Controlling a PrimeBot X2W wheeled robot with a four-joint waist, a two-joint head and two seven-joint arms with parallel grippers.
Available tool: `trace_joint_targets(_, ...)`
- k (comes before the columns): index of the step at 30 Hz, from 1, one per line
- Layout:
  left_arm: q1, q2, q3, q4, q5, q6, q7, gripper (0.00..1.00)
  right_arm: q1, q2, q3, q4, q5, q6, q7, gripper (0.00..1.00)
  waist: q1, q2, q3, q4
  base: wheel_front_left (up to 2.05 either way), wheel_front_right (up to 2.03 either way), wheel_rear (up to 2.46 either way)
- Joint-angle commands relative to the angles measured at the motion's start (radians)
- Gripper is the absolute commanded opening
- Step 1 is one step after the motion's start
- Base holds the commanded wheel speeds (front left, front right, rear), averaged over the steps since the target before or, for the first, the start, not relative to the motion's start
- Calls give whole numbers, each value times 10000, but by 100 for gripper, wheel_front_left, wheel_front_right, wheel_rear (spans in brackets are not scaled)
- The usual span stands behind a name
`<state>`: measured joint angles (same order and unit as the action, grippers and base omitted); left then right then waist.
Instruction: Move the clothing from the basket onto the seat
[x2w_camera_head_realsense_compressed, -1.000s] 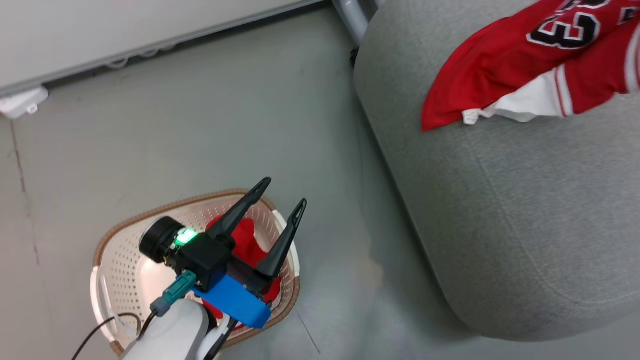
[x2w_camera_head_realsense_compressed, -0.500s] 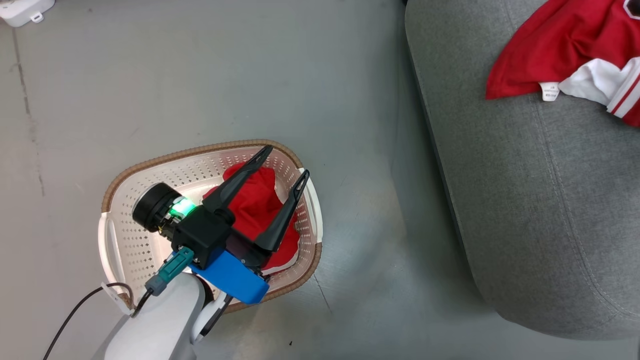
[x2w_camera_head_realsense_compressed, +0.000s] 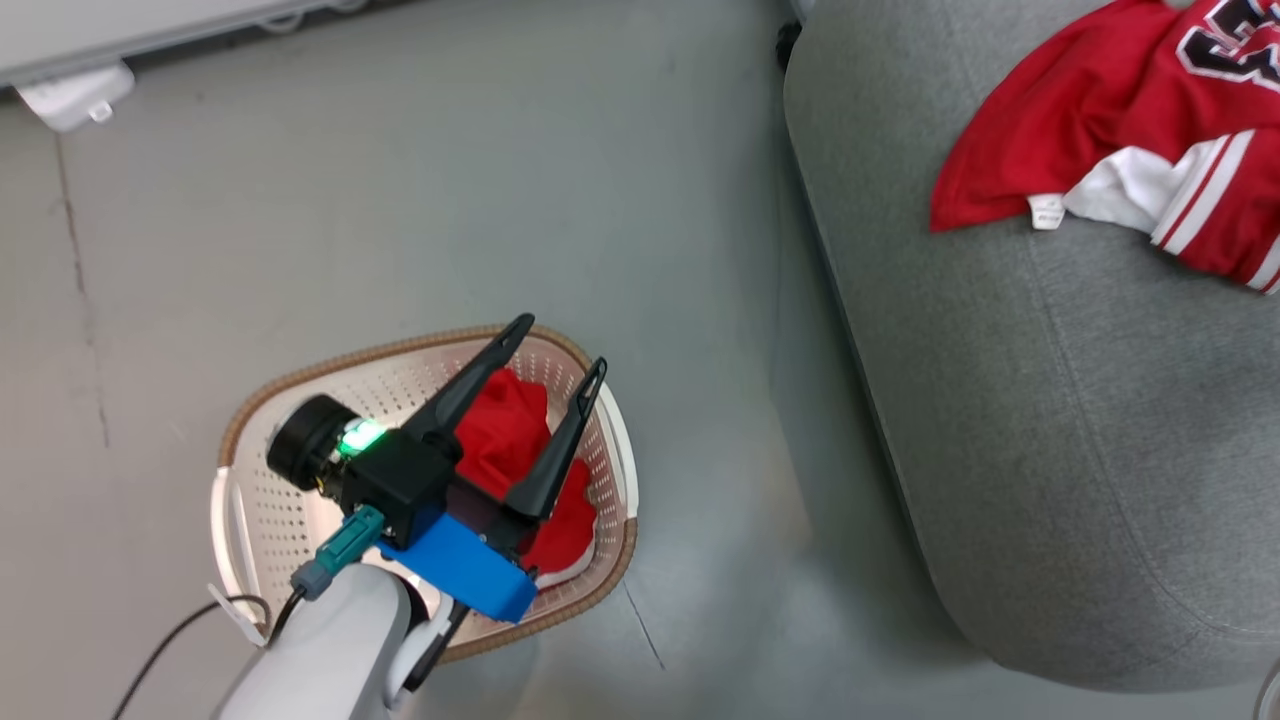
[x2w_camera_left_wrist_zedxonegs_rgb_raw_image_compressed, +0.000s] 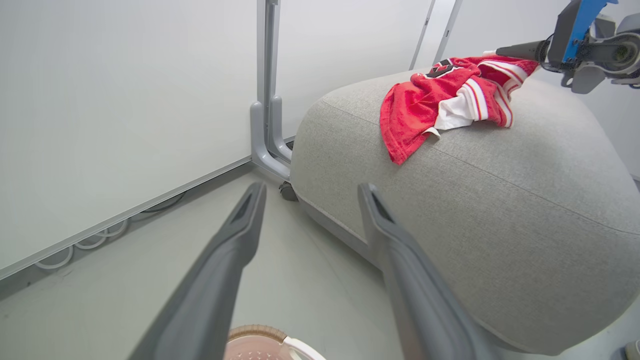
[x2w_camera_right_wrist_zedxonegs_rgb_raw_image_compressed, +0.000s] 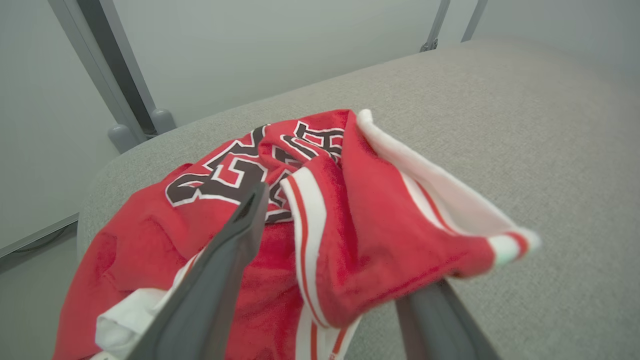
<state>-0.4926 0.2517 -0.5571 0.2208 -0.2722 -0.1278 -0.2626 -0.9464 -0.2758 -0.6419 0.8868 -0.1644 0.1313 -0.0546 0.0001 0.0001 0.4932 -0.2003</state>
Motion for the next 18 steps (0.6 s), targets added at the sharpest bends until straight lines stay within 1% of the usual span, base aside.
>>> trace_joint_targets(1,264,-63,115,56,-95,-38,-34,100,318,30,130,53,-99,-9,-118,100,-1,-1,-503,-8,0,0,0)
trace_joint_targets(6,937,-298,547,162,-181,-38,-34,100,926,129,617,7,-191,-9,-377,100,-1,-1,-1423,13,0,0,0)
trace_joint_targets(11,1627,-555,1001,243,-226,-38,-34,100,1784,207,1395,-371,-44,-9,-643,100,-1,-1,-2350,164,0,0,0)
trace_joint_targets(16,2313,-768,1496,313,-161,-38,-34,100,2989,457,2382,-1217,439,-10,-869,100,-1,-1,-3172,429,0,0,0)
trace_joint_targets(18,2588,-835,1712,337,-121,-38,-34,100,3557,599,2797,-1763,631,-10,-890,100,-1,-1,-3423,542,0,0,0)
